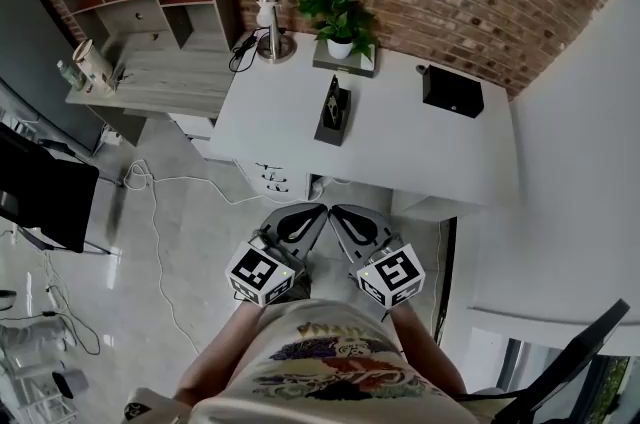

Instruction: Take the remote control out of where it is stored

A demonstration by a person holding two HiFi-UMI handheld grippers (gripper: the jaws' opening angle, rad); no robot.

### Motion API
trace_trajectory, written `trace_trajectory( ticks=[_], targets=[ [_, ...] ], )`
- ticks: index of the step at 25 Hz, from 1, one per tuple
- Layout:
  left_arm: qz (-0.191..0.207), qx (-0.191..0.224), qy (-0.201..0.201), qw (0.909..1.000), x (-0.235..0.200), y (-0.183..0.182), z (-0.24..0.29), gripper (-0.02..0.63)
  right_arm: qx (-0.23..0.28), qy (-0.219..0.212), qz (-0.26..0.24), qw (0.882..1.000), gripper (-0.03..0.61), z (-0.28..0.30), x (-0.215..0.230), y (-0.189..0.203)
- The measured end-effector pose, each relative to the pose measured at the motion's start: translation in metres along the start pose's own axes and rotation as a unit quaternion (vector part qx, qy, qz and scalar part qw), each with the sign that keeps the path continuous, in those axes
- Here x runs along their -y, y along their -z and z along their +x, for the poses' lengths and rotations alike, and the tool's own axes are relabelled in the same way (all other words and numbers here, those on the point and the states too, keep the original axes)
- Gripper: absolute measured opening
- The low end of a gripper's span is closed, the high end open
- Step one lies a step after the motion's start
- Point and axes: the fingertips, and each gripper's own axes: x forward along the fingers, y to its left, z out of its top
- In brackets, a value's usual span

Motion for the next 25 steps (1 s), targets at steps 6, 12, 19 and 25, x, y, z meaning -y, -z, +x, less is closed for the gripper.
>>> trace_trajectory(
  ticks=[6,12,19,25],
  targets=[
    [0.001,-0.005,0.008,1.0,-0.052,-0.002,0.024,0.003,-0.005,0.017,-0.001,1.0,0.009,0.046,0.035,-0.011],
    [0.005,-0.007,0.026,0.9996,-0.095,-0.007,0.05,0.003,-0.011,0.039,0.001,0.999,0.009,0.084,0.07,-0.019],
    [0.001,-0.016,0.033,0.9993,-0.135,0.0,0.064,0.003,-0.019,0.051,0.004,0.999,0.009,0.121,0.091,-0.018],
    [-0.008,-0.012,0.032,0.9994,-0.158,0.001,0.079,0.003,-0.036,0.066,-0.013,0.997,0.009,0.142,0.113,-0.016]
  ],
)
